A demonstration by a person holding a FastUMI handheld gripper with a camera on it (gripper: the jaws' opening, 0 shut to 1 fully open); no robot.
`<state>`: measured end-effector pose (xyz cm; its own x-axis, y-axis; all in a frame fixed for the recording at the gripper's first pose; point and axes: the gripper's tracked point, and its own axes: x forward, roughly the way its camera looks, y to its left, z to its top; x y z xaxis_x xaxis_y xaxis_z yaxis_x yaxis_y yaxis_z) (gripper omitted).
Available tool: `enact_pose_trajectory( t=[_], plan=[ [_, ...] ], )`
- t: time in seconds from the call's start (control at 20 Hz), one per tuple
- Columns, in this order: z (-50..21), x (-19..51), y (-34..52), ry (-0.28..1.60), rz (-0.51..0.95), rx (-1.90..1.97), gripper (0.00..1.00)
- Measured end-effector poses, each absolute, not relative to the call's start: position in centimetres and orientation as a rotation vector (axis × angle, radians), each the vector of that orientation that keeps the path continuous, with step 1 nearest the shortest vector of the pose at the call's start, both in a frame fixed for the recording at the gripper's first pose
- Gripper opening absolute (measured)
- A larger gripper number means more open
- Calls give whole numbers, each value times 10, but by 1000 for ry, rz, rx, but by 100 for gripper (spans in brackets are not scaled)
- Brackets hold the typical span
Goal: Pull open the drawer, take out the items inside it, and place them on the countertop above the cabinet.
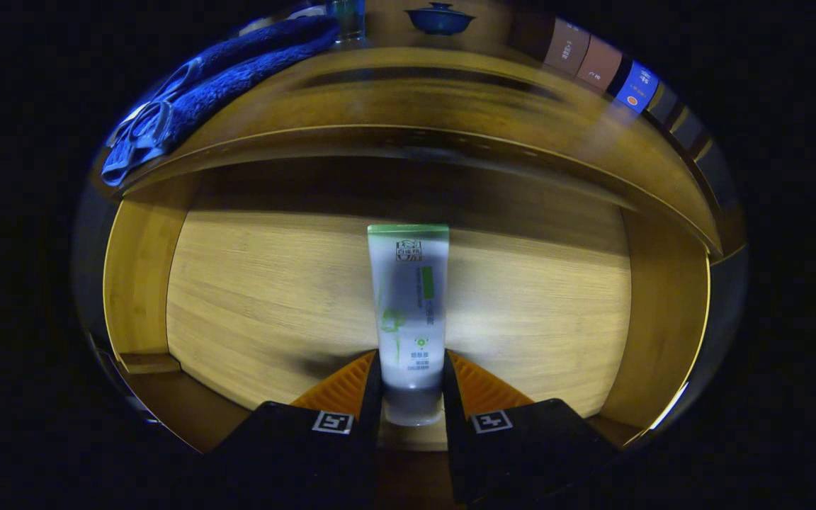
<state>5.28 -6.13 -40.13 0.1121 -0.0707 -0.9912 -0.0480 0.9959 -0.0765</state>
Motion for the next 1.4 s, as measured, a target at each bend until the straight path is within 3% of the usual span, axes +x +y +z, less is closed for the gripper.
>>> enact_pose_trajectory(
  t=[0.75, 1.0, 1.4],
  plan=[
    [-226, 2, -31, 1212, 70, 22, 45],
    [-189, 37, -24, 1090, 62, 35, 45],
    [-175, 153, -21, 967, 7, 30, 45]
  ],
)
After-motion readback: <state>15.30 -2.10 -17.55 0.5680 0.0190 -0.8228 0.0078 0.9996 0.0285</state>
